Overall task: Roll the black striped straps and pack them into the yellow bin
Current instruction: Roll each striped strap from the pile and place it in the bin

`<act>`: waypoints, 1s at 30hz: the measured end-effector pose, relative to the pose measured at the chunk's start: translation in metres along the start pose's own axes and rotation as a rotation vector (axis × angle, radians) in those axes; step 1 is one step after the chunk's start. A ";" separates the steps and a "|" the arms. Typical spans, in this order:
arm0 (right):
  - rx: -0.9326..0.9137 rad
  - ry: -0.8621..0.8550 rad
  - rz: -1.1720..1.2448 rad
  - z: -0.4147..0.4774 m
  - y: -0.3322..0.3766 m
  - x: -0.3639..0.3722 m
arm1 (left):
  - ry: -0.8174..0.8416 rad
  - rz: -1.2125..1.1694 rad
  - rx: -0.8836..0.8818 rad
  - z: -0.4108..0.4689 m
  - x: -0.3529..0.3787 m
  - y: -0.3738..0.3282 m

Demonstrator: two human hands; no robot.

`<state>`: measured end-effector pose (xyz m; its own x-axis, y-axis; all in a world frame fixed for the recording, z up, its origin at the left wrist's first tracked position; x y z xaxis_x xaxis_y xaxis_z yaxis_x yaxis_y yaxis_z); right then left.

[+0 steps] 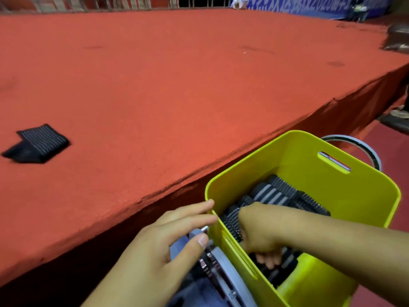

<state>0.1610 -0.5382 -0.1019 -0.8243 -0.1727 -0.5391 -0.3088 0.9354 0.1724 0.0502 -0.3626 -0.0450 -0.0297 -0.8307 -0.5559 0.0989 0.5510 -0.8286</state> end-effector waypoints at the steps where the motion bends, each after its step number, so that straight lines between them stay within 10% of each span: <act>1: -0.035 -0.065 0.056 -0.007 0.003 -0.010 | -0.021 0.000 0.028 -0.001 -0.005 0.008; 10: -0.467 -0.433 0.689 -0.097 0.068 -0.068 | -0.346 0.076 -0.049 -0.034 -0.095 0.048; 25: -0.961 -0.305 0.452 -0.054 0.320 -0.028 | -0.995 0.474 -0.584 -0.169 -0.268 0.227; 30: -0.988 -0.269 0.460 -0.014 0.379 -0.008 | -0.972 0.400 -0.812 -0.210 -0.300 0.274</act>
<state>0.0440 -0.1867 -0.0203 -0.8643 0.3100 -0.3960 -0.3411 0.2172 0.9146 -0.1224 0.0539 -0.1193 0.6143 -0.1329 -0.7778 -0.6942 0.3776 -0.6128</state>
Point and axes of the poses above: each hand's wrist, its own z-axis towards the middle knuckle, its own x-axis out of the palm, y = z × x, the point moved 4 cm from there along z, towards the middle knuckle, and after that the axes turned 4 degrees about -x, right-handed, at the moved point
